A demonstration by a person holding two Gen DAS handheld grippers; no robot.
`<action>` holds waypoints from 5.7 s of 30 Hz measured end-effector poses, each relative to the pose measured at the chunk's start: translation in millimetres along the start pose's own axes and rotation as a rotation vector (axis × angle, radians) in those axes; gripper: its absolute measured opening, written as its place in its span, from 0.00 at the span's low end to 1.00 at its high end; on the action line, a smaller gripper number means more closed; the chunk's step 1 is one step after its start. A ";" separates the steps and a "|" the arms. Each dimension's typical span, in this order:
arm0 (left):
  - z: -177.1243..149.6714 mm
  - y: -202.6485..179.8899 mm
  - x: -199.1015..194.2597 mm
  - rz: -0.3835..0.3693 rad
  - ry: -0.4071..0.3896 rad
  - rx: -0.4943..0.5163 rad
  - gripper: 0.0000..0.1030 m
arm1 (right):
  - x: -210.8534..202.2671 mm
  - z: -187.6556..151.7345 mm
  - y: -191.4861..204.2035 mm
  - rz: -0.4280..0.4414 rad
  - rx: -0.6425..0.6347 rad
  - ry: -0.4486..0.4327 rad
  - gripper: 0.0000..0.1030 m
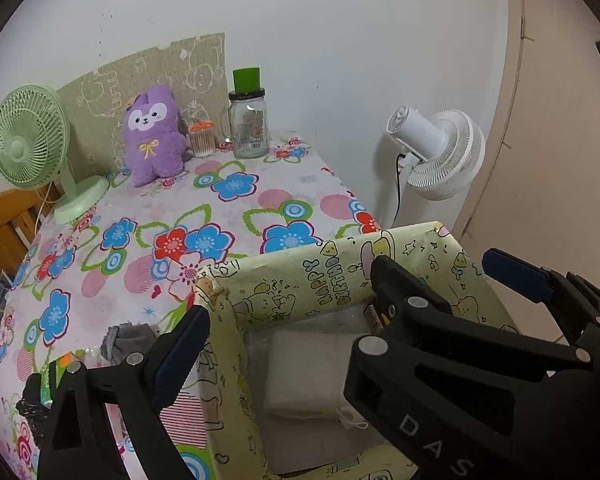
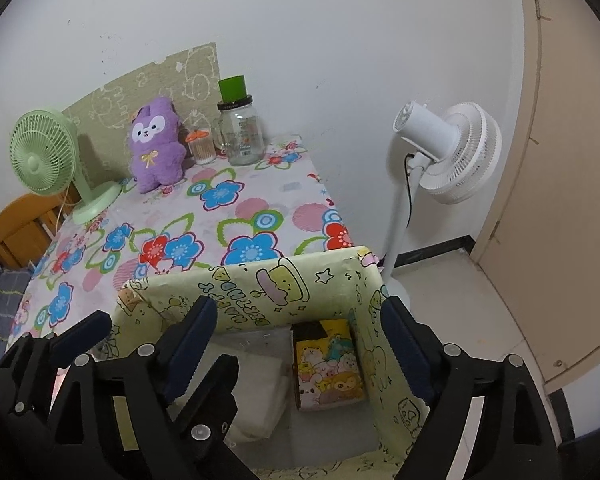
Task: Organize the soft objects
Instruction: 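Open the left tool releasing the cloth while the right tool releases the box, then withdraw, then move the left tool toward the black bundle while the right tool approaches the clear sleeve, then grasp the black plastic bundle with the left tool while the right tool grasps the clear pink sleeve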
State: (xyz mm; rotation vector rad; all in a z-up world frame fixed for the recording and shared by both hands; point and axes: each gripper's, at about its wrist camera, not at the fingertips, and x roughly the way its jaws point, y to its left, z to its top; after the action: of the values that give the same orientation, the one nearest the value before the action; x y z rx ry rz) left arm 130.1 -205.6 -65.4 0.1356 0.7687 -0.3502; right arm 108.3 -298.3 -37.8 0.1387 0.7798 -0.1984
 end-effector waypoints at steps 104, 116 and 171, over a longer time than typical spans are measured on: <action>-98.3 240.7 -55.6 0.180 -0.048 -0.205 0.95 | -7.4 -77.6 238.0 0.130 -0.139 -0.037 1.00; -115.1 257.2 -29.9 0.183 0.045 -0.257 0.78 | 21.3 -89.1 250.7 0.126 -0.180 0.061 0.92; -112.1 224.0 -81.2 0.130 -0.031 -0.220 0.41 | -24.9 -88.3 253.8 0.171 -0.225 0.053 0.14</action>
State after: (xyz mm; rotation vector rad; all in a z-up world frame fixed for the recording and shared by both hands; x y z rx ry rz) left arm 82.8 52.3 -90.1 -0.0270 0.7589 -0.1427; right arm 88.6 -31.0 -69.4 -0.0022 0.8335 0.0555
